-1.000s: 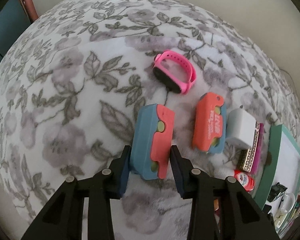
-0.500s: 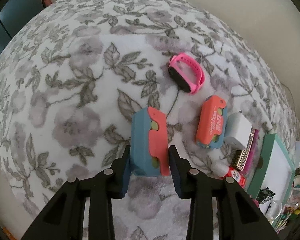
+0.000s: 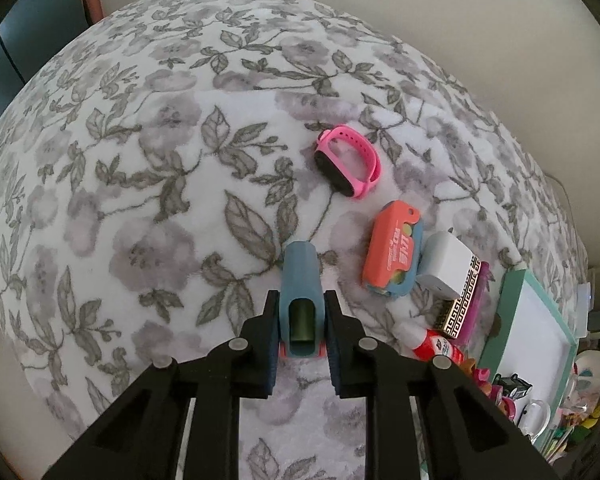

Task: Organize rigid objects
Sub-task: 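Carry the blue-and-coral case with the left tool over the tray while the right tool carries the dog there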

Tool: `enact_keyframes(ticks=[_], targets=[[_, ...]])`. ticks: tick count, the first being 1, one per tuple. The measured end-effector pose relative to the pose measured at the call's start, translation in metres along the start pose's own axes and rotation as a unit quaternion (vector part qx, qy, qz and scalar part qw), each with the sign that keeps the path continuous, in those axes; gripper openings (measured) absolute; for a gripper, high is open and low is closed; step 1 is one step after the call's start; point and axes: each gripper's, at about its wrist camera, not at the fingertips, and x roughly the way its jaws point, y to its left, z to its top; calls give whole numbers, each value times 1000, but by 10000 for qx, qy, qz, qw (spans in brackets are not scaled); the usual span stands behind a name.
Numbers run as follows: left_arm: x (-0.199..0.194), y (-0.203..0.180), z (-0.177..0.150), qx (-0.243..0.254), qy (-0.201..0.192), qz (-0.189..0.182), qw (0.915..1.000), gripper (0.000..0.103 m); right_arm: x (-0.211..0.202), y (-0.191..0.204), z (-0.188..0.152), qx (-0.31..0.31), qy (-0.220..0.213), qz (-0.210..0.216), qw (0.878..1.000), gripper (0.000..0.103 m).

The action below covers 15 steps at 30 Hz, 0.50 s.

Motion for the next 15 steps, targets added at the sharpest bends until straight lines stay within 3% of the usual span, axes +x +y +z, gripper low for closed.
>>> enact_keyframes(ticks=[15], targets=[[-25,-1,5,-109,-196,-337,9992,21,-12,-6,4,113,-176,41,9998,77]])
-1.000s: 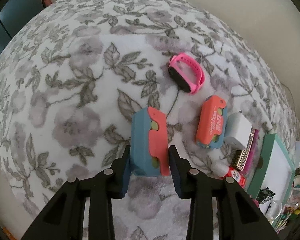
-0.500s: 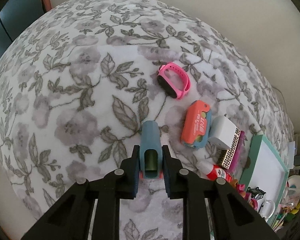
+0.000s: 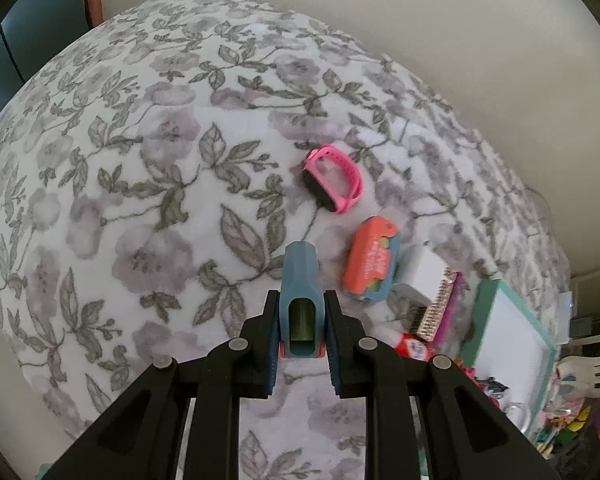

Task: Organize rigid objects
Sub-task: 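Carry the blue-and-coral case with the left tool over the tray while the right tool carries the dog there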

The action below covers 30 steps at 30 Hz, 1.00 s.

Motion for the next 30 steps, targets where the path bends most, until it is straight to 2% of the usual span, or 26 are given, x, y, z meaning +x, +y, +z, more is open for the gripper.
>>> enact_keyframes(ticks=[5,10,19,30], targets=[[-23,-15,-1,127,-291,-165,9994,21,-11,-3,4,-56,-153,-59,9998,77],[-35,-38,-9,337,-418,-362,9979,21,-21,-18,6,27,-251,-152,9996,77],[-37,-87,-28,739,-449,-686,9939,21,-42,-74,10,555,-423,-359,9969,77],[-20,-156,-56,1413,-529,-1022,9833,21,-52,-133,15,1194,-586,-683,9888,77]])
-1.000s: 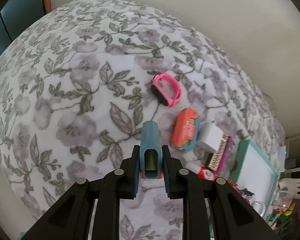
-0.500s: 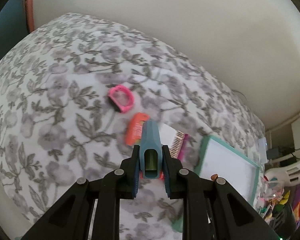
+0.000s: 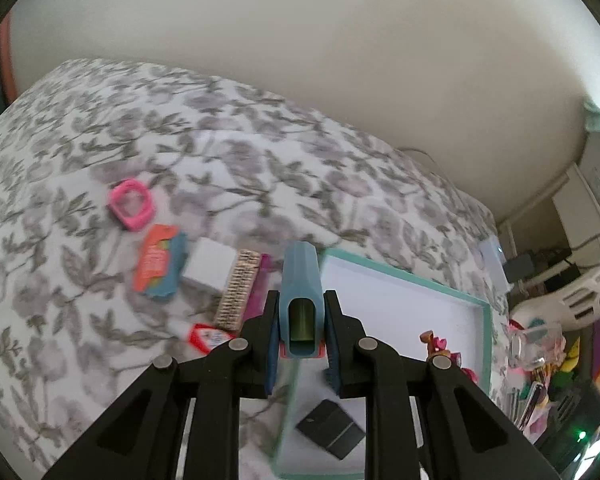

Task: Organize rigid objects
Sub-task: 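Carry the blue-and-coral case with the left tool over the tray while the right tool carries the dog there, then open the left tool to drop the case in the tray while the right tool releases the dog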

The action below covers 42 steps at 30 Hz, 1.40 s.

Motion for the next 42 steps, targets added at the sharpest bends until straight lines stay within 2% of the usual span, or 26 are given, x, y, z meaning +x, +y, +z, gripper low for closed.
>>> enact_keyframes(ticks=[8,17,24,37,38,40,41,42], targets=[[30,-26,-10,268,77,-304,9991,21,8,-29,6,142,-30,-511,9986,77],[58,-45,-19,440,264,-443,9977,21,10,-65,8,430,-46,-1071,9933,77],[72,-53,-29,613,466,-403,9962,21,11,-87,4,745,44,-1235,9895,77],[72,-61,-32,894,520,-252,9943,21,13,-88,4,683,105,-1319,9888,77],[72,-61,-32,911,517,-231,9942,22,13,-89,4,672,109,-1327,9888,77],[71,-61,-32,936,518,-166,9941,33,14,-88,4,655,122,-1348,9886,77],[71,-60,-31,940,524,-122,9941,48,14,-88,4,653,137,-1355,9885,77],[70,-60,-31,950,524,-102,9940,55,15,-89,4,654,154,-1354,9885,77]])
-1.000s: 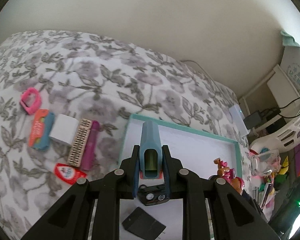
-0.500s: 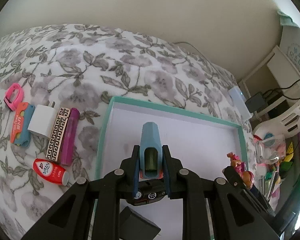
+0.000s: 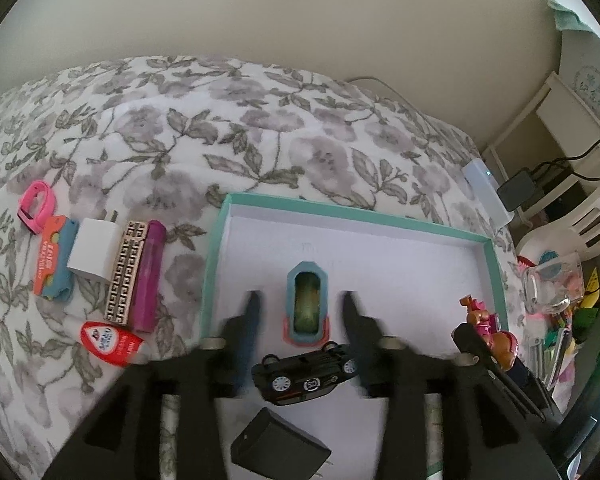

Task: Organize rigid objects
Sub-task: 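Open the left tool to drop the case in the tray while the right tool releases the dog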

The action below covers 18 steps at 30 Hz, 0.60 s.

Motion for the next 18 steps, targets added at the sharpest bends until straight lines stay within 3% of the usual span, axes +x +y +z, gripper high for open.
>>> enact_keyframes(ticks=[7,11,18], targets=[[-4,7,2,-36,4,143,9999,56,1,0,0,-20,36,-61,10000,80],[-5,10,3,-78,5,201,9998,66,3,2,-1,-69,42,-81,9999,88],[-9,21,6,-203,-38,374,9991,68,5,3,-1,-126,61,-72,9999,101]])
